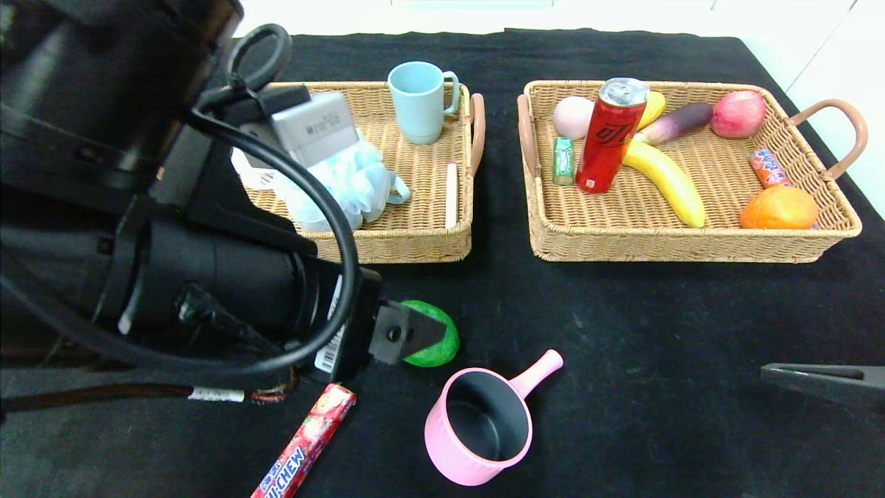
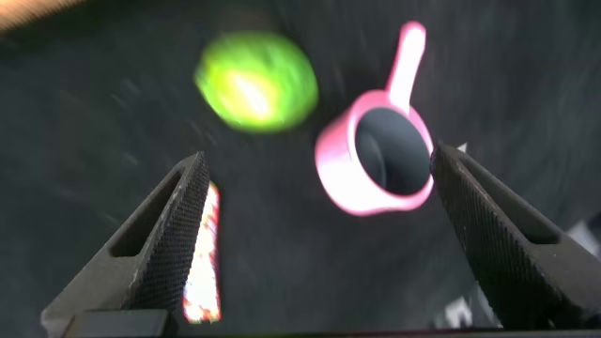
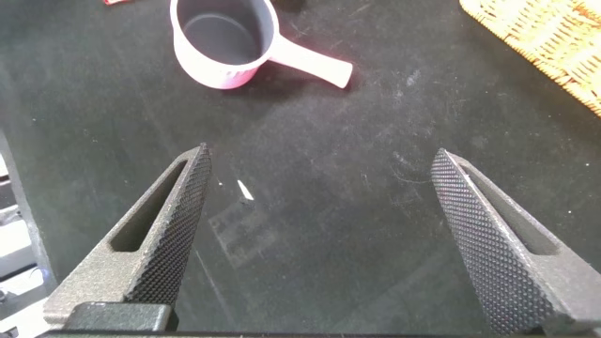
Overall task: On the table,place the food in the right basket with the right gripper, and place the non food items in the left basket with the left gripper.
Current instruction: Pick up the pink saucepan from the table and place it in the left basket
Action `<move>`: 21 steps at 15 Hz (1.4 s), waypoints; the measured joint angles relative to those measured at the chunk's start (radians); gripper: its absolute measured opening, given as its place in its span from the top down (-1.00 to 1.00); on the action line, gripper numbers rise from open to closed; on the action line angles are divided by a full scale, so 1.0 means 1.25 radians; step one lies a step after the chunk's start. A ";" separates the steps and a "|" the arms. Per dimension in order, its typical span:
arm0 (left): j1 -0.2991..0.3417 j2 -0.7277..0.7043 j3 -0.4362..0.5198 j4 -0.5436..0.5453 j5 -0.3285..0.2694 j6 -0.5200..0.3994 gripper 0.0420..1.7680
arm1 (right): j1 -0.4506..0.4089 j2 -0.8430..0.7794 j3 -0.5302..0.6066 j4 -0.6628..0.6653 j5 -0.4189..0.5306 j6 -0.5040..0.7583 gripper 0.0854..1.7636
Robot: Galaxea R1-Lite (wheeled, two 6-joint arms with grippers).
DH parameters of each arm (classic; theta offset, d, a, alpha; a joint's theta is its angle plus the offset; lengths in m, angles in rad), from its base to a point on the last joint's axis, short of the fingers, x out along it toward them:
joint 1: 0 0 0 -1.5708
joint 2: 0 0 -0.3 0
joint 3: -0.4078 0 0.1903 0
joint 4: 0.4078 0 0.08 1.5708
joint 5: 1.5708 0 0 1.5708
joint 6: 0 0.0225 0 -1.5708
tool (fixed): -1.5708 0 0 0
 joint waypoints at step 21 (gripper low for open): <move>-0.113 0.174 -0.034 0.131 0.089 -0.134 -0.94 | -0.010 -0.023 -0.008 -0.001 -0.001 0.000 -0.94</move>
